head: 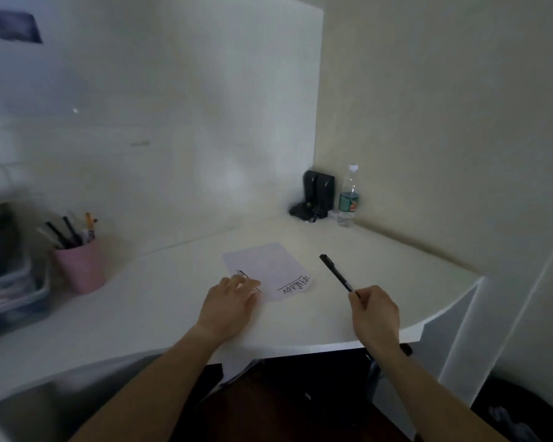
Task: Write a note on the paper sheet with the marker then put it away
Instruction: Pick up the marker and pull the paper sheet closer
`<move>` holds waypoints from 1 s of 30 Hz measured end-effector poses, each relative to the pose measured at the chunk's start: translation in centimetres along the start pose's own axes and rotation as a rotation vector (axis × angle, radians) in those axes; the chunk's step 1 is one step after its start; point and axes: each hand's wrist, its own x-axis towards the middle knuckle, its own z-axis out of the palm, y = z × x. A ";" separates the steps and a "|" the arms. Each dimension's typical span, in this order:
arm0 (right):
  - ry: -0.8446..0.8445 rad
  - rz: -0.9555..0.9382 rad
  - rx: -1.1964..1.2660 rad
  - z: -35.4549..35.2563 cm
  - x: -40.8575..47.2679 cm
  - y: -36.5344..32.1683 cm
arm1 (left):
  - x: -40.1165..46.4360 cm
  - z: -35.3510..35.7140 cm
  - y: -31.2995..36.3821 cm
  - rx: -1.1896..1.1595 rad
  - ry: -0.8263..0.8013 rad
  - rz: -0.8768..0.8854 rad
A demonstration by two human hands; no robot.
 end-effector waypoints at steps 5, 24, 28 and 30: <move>-0.091 0.123 0.477 3.2 1.7 -1.5 | 1.2 1.9 -2.0 -0.126 -0.095 0.046; -0.707 0.106 0.781 15.0 13.5 -9.1 | 3.1 2.4 -4.7 -0.392 -0.084 0.149; -0.777 0.105 0.876 16.5 14.4 -7.9 | 6.7 1.8 -5.9 -0.369 -0.031 0.170; -0.776 0.086 0.872 17.2 14.3 -7.1 | 9.2 1.8 -6.3 -0.352 0.031 0.132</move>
